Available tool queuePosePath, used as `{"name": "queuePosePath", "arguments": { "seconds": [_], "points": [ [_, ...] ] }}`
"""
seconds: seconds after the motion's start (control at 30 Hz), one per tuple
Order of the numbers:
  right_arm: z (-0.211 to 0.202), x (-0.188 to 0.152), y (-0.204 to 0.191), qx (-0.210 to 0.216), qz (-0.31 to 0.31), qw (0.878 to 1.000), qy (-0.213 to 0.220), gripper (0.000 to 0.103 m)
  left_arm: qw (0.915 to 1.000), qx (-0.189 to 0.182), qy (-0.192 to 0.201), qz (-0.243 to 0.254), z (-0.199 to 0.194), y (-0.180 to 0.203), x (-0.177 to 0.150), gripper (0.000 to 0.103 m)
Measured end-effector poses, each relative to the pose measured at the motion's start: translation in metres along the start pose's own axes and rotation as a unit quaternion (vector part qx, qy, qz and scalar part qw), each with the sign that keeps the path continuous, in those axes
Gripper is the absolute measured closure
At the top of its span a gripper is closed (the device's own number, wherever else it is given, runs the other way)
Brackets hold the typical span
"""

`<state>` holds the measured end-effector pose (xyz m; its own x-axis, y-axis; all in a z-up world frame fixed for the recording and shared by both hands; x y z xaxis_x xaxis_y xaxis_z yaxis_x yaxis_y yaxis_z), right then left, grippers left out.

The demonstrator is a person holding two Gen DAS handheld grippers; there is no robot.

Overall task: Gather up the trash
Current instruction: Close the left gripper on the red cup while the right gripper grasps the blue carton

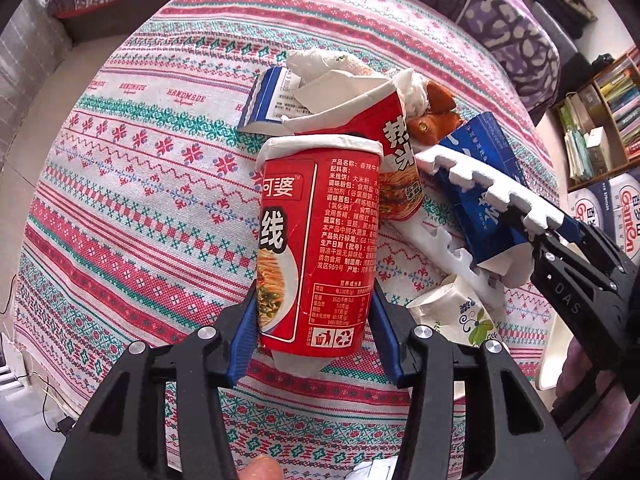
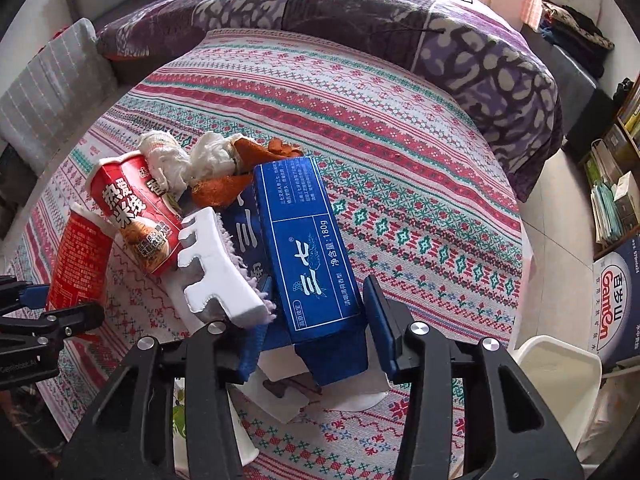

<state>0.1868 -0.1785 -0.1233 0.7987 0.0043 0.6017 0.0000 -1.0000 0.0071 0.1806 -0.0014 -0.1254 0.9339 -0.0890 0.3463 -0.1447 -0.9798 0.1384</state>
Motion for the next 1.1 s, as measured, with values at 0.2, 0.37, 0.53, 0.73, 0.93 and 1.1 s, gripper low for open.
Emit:
{"name": "queuePosePath", "arguments": {
  "seconds": [0.2, 0.37, 0.53, 0.73, 0.93, 1.1],
  "points": [
    [0.005, -0.004, 0.000, 0.007, -0.001, 1.000, -0.016, 0.020, 0.9999, -0.003, 0.014, 0.004, -0.015, -0.004, -0.006, 0.053],
    [0.023, -0.013, 0.000, 0.019, 0.020, 0.999, -0.039, 0.016, 0.9999, -0.005, 0.008, 0.003, -0.001, -0.005, -0.012, 0.052],
    [0.028, -0.011, 0.013, 0.003, 0.058, 0.998, -0.027, 0.045, 0.9998, -0.007, 0.018, 0.003, -0.003, -0.002, -0.008, 0.052],
    [0.006, 0.004, 0.032, -0.024, 0.090, 0.995, 0.027, 0.051, 0.9978, -0.003, 0.066, 0.002, -0.021, 0.000, 0.003, 0.052],
    [-0.029, 0.026, 0.048, -0.043, 0.110, 0.988, 0.095, 0.058, 0.9906, 0.001, 0.136, 0.009, -0.045, 0.016, 0.019, 0.052],
    [-0.051, 0.034, 0.057, -0.039, 0.132, 0.982, 0.131, 0.070, 0.9823, 0.008, 0.187, 0.009, -0.062, 0.026, 0.028, 0.052]
  ]
}}
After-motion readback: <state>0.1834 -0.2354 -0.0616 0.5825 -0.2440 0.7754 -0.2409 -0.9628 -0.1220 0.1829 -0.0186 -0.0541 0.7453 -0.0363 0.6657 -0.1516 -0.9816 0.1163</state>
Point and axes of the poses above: each gripper's, at about its wrist camera, not at the fingertips, and z roughly the way its jaws point, y to its right, x to its top, the point moved 8 cm from there along z, roughly the way its jaws point, and after that the axes turned 10 degrees about y, right-handed, at the moved point
